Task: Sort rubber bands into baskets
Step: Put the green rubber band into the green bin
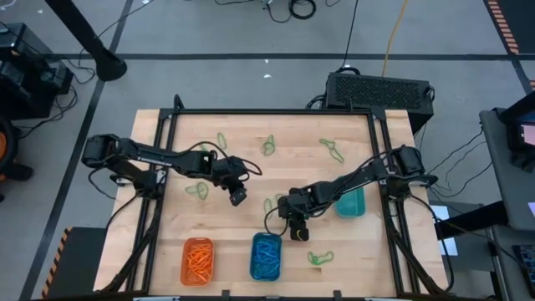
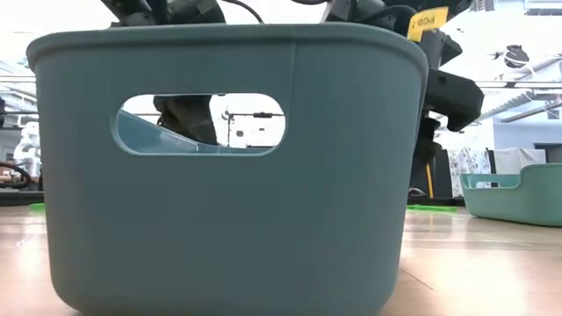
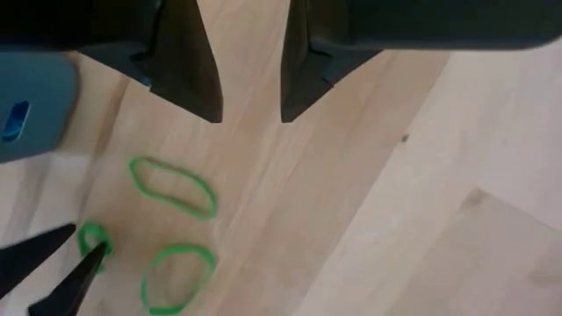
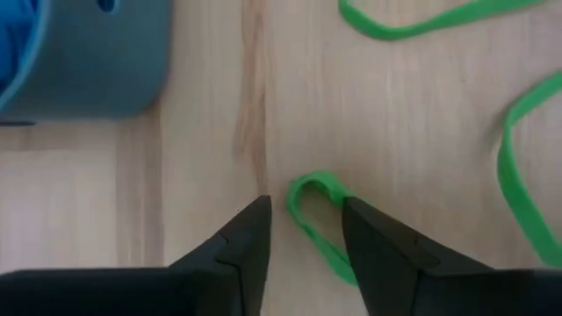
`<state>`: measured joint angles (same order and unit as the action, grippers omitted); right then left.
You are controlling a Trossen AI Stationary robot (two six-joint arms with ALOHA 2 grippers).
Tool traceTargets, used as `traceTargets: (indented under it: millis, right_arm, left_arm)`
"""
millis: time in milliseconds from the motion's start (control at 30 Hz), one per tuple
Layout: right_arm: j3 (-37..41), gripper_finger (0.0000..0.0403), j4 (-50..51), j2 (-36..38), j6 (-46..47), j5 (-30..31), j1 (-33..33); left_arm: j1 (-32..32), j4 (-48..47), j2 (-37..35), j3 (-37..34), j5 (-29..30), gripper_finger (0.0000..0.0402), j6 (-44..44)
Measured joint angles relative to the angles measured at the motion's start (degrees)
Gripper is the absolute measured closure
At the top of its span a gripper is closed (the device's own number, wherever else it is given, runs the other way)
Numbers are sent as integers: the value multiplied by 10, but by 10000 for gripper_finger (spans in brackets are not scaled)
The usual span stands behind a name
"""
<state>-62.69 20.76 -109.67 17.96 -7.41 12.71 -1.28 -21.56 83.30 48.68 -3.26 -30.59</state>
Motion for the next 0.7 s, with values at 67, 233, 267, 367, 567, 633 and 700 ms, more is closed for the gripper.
traceTargets:
  millis: [67,233,267,367,567,633,700]
  right_arm:
    - [0,281,2,-4,6,4,2]
    - [1,367,6,-3,9,27,11]
    - [1,383,8,-1,13,24,11]
    - [3,393,16,18,44,20,12]
    - [3,400,74,102,61,32,10]
    - [4,401,120,133,66,58,9]
    - [4,402,156,166,73,81,9]
  left_arm:
    - [2,-12,0,0,1,274,1]
    - [2,-41,0,0,13,272,24]
    - [2,-49,0,0,19,272,25]
    - [2,-65,0,0,35,272,26]
    - [2,-48,0,0,35,272,31]
    - [3,-36,-5,0,21,272,43]
    - [6,-28,-18,0,15,272,50]
